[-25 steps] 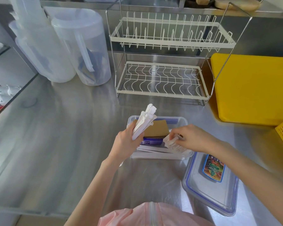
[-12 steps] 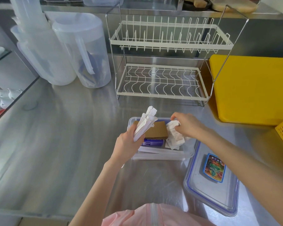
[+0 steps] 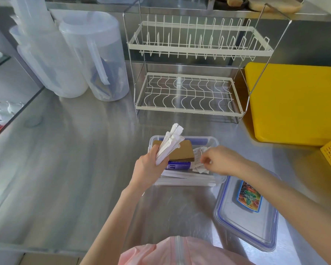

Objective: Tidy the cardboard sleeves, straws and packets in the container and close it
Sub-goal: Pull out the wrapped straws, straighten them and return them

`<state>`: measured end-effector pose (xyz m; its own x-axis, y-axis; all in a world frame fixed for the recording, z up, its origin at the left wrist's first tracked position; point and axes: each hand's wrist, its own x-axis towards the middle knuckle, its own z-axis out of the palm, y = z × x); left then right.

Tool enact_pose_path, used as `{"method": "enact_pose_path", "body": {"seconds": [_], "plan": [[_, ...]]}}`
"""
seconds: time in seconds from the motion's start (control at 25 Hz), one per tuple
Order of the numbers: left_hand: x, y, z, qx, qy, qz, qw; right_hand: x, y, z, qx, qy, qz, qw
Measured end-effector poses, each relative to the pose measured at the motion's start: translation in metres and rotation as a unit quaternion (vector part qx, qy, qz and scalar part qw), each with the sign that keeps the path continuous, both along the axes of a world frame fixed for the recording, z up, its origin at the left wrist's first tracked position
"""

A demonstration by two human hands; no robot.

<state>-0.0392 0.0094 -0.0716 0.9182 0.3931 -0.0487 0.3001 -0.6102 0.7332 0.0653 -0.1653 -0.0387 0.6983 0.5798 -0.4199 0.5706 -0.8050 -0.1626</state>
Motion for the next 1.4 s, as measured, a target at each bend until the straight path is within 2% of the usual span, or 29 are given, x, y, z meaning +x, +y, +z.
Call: {"method": "enact_pose_path", "body": {"seconds": [0.08,0.2,0.44,0.8,1.0,1.12,1.24,1.32,1.4], "plan": [[0.000,0.000,-0.001,0.004,0.004,-0.002,1.000,-0.007,0.006,-0.009,-0.053,0.057,0.043,0.996],[-0.001,0.000,-0.001,0.000,0.001,-0.007,1.000,-0.013,0.015,-0.019,-0.050,0.118,0.066,0.990],[0.000,-0.001,-0.005,0.011,-0.008,0.007,1.000,-0.013,0.022,-0.027,-0.077,0.196,0.032,0.977],[0.002,0.000,-0.012,0.018,-0.029,0.027,0.999,-0.022,0.027,-0.033,-0.049,0.211,0.013,0.976],[0.003,0.001,-0.010,0.001,-0.031,0.017,0.999,-0.022,0.019,-0.023,0.040,0.168,0.055,0.983],[0.003,0.004,-0.002,-0.077,-0.046,0.042,0.995,-0.017,0.006,-0.013,0.083,0.122,0.096,0.984],[0.006,0.007,0.013,-0.191,-0.107,0.150,0.964,-0.012,-0.007,0.002,0.154,0.113,0.044,0.981],[0.011,0.007,0.024,-0.298,-0.135,0.180,0.928,-0.014,-0.005,0.010,0.259,0.120,-0.033,0.958],[0.014,0.000,0.033,-0.409,-0.156,0.161,0.884,-0.021,0.006,0.015,0.372,0.153,-0.112,0.908]]}}
